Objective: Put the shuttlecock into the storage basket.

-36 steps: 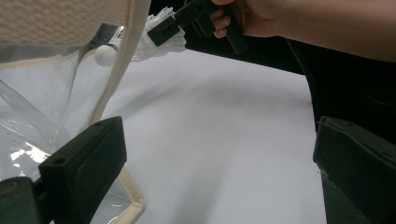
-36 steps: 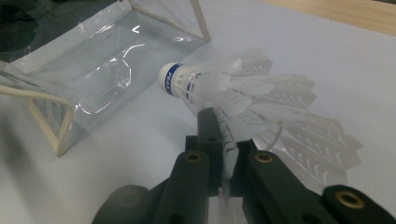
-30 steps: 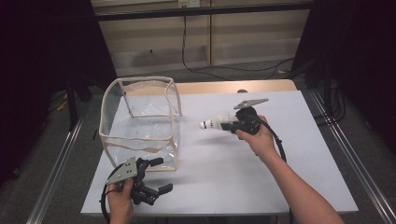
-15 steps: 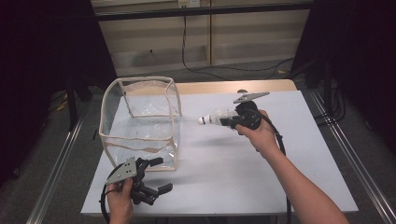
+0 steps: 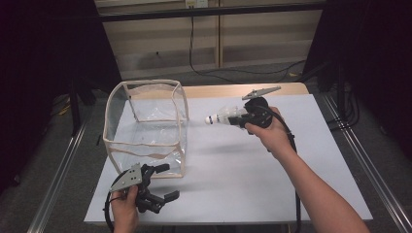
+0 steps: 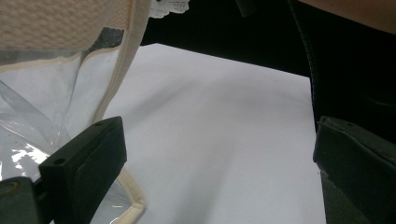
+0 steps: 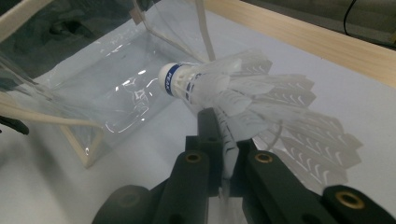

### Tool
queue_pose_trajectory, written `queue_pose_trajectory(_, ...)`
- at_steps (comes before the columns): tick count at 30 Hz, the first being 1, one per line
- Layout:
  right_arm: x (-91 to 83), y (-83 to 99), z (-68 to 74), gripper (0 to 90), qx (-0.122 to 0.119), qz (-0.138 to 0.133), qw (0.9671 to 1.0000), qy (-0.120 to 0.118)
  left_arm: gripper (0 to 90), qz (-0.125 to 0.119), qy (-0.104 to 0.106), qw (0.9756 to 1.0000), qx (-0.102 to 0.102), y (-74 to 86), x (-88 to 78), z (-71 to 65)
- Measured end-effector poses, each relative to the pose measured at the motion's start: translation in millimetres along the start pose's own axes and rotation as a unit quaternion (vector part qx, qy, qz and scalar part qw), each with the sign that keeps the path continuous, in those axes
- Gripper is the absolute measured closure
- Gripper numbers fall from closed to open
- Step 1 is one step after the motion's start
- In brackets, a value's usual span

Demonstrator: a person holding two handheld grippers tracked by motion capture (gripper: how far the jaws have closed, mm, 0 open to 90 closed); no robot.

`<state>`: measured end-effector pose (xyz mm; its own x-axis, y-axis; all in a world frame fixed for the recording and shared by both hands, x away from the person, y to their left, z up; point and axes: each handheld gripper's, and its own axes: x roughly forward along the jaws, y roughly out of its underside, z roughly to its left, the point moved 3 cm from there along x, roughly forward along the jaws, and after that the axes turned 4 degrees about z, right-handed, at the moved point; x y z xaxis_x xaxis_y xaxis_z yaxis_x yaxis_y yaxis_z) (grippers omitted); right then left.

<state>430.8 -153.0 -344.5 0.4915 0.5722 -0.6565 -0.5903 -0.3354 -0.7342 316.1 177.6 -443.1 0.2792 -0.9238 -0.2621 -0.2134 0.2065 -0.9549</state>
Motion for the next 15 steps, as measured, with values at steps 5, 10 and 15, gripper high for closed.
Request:
queue_pose_trajectory(5, -4.9, -7.1, 1.4, 89.1, -0.004, -0.001, 1.0000, 0.001, 2.8, -0.001, 0.000, 1.0000, -0.001, 0.0, -0.1, 0.1)
queue_pose_trajectory(10, -9.8, -13.3, 3.5, 89.1, -0.007, -0.003, 1.0000, 0.002, 2.8, 0.001, 0.002, 1.0000, 0.000, 0.2, 0.3, -0.1)
queue_pose_trajectory(15, -13.8, -18.3, 5.2, 89.1, -0.009, -0.003, 0.9999, 0.003, 2.8, -0.001, 0.001, 1.0000, 0.000, 0.0, 0.2, -0.2)
